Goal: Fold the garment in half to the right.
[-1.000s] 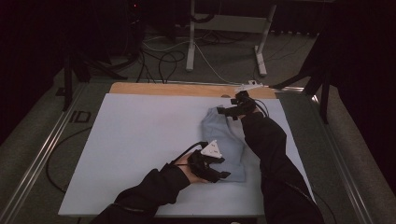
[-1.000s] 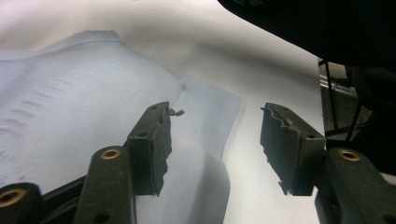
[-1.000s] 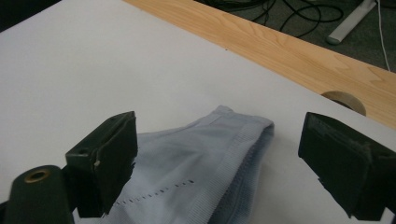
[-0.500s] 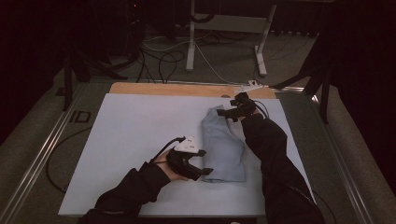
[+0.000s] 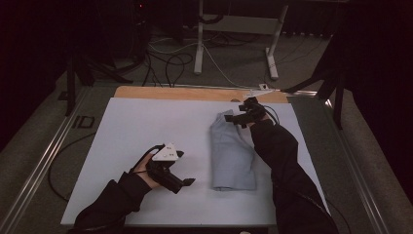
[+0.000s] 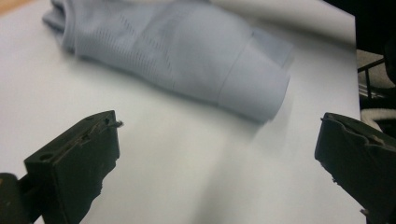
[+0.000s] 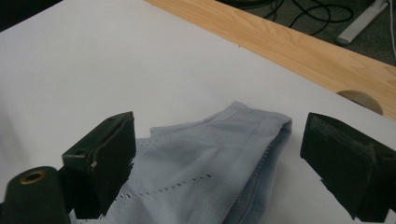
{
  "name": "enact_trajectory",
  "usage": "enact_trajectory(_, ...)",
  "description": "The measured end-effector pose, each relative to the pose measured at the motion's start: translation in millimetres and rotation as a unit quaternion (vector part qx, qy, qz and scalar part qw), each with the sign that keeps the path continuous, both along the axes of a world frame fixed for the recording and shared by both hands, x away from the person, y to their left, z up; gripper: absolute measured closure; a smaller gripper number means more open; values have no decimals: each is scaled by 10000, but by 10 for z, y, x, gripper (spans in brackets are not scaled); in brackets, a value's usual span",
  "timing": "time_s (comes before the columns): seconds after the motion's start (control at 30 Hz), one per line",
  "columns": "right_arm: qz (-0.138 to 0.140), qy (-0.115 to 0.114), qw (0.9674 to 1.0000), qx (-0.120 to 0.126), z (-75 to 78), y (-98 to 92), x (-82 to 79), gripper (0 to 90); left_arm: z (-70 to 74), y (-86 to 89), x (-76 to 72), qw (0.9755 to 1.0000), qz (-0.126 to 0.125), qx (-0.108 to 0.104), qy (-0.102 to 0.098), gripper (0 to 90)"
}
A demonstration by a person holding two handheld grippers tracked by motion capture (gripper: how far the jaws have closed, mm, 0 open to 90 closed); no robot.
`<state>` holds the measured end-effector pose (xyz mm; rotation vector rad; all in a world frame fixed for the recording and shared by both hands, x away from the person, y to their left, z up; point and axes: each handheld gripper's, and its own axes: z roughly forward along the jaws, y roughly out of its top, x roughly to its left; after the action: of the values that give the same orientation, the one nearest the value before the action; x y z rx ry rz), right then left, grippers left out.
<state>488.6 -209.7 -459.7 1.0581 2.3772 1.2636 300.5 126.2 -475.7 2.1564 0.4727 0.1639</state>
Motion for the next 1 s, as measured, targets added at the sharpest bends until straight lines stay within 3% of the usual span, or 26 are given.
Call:
enact_trajectory(0.2,-17,-5,10000,-6,-4,-14,-1,97,-94,247,-15,9999,136,-54,62,4)
enact_trajectory(0.27,-15,1,10000,-22,-6,-22,-5,94,-150,419,-24,9992,319,-182,141,4)
enact_trajectory(0.4,-48,66,9999,-106,-46,-26,19,94,-244,624,-71,9977,581,-326,103,5)
enact_trajectory(0.53,-245,160,9993,-254,-155,-18,70,137,-321,798,-119,9959,810,-385,121,5)
enact_trajectory(0.7,-411,390,9982,-214,-297,-48,152,152,-331,958,-206,9939,978,-489,118,5)
enact_trajectory(0.73,-391,557,9975,-197,-381,-58,187,197,-342,1025,-243,9925,1084,-554,96,5)
enact_trajectory(0.8,-394,615,9971,-207,-412,-58,192,227,-353,1062,-265,9919,1134,-558,114,5)
enact_trajectory(0.83,-369,720,9961,-354,-498,-45,205,282,-362,1088,-282,9915,1170,-558,95,5)
enact_trajectory(0.9,-357,755,9957,-393,-518,-44,205,308,-376,1133,-300,9907,1247,-543,74,5)
enact_trajectory(0.93,-377,812,9948,-480,-567,-40,209,377,-378,1155,-302,9902,1279,-554,89,5)
enact_trajectory(1.0,-377,812,9948,-480,-567,-40,209,377,-379,1169,-301,9898,1303,-572,93,5)
